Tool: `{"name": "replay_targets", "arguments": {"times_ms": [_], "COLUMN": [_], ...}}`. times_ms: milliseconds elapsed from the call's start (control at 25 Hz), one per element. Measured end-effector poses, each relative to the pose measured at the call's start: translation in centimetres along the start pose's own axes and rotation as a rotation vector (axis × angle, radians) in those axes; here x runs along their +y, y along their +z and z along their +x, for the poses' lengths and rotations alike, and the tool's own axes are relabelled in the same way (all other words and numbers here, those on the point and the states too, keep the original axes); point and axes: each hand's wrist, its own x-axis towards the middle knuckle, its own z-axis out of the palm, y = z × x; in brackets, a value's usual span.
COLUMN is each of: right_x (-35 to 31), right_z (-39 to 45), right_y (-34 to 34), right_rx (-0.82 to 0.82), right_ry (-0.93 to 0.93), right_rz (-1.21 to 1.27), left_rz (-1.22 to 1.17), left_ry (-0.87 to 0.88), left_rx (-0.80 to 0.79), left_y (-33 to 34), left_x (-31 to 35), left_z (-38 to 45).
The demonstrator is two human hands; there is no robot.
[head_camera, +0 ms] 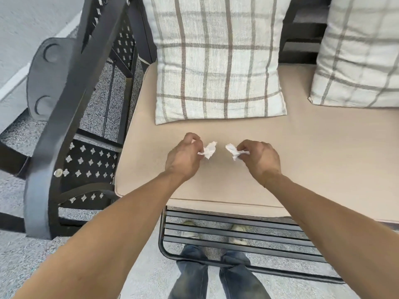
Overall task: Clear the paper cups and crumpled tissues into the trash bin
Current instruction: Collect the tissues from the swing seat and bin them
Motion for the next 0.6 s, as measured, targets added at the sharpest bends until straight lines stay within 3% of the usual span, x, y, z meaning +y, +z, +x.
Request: {"name": "replay_targets", "arguments": {"times_ms": [280,600], "right_x": [-3.0,-5.8], "right_z": [-5.4,-13.5], "right_y": [-12.0,-26.6], "right_rx": [0.186,0.428], "right_ry": [-0.003,0.060], "right_rz": [0.174,0.186], "left_rz": [-0.075,-0.359], "left_ry": [-0.022,0.151], "left_rx": [0.157,0.334], "left_y": [-9.8,-21.8], "left_x": [6.6,15.4], "left_z": [-3.6,-9.5]}}
